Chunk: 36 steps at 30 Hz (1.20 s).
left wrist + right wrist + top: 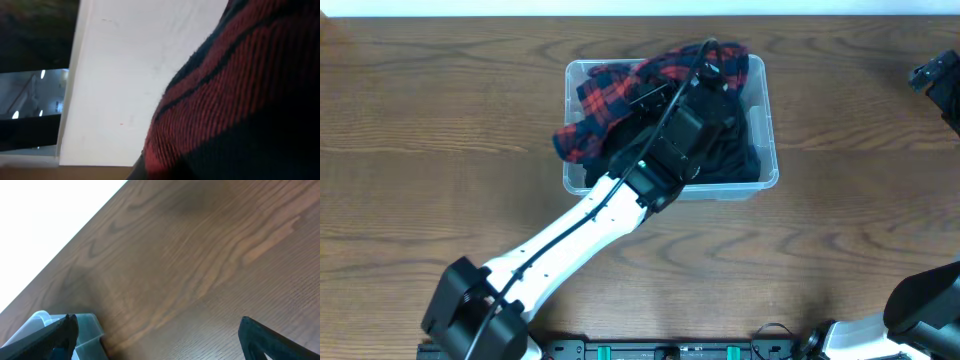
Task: Pack container
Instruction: 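Release the plaid shirt and spread it across the container top, then press the plaid shirt down inside the container with the left gripper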
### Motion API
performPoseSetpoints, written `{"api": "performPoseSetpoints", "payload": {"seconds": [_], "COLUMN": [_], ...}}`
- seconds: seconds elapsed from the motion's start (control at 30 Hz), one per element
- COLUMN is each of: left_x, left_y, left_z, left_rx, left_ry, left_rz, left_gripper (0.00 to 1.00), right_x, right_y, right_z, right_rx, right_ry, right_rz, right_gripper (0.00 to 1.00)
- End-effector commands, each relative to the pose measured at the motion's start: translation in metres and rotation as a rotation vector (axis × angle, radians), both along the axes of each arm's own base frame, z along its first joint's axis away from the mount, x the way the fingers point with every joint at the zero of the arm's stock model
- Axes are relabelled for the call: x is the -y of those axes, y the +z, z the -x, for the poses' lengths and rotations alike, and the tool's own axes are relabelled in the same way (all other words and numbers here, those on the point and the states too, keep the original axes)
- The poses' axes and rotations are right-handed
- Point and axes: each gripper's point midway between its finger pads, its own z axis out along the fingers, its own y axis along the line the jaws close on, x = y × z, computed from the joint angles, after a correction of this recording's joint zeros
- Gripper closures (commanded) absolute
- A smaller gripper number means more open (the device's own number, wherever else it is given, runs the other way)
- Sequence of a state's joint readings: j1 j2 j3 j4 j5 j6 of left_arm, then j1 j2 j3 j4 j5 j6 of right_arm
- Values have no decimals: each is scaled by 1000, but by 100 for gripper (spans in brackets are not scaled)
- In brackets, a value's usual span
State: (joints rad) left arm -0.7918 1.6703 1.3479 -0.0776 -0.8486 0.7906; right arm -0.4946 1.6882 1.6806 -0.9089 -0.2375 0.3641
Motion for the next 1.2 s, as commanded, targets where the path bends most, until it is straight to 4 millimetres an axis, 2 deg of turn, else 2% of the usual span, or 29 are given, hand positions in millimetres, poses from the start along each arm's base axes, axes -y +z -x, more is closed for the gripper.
{"api": "performPoseSetpoints", "payload": {"seconds": [0.0,0.2,0.43,0.63,0.67,0.73,0.8,0.83,0.93,1.17], "left_x": [0,12,36,55,57,63,72,77,92,104], "left_y": [15,-8,-34,-48,-50,-54,-59,-63,-73,-83], "left_z": [-4,-2,22,44,47,54,62,67,82,106], "left_rx": [38,-2,-89,-135,-139,-159,-188,-211,-284,-366], "left_ry": [27,25,-9,-1,7,5,-2,-9,-38,13], "left_rz": [11,30,152,297,331,377,426,456,512,680], "left_gripper": [94,94,94,93,83,56,41,37,35,34], "right_x": [2,2,2,2,2,2,2,2,2,2], "right_y": [5,5,5,5,5,5,5,5,5,5], "right_z": [-1,-1,-1,-1,-1,-1,-1,-1,-1,-1], "right_rx": [12,12,12,12,12,12,12,12,12,12], "right_ry": [-13,-13,-13,-13,-13,-13,-13,-13,-13,-13], "right_rz": [-4,-4,-4,-4,-4,-4,-4,-4,-4,-4], "right_gripper": [1,1,1,1,1,1,1,1,1,1]}}
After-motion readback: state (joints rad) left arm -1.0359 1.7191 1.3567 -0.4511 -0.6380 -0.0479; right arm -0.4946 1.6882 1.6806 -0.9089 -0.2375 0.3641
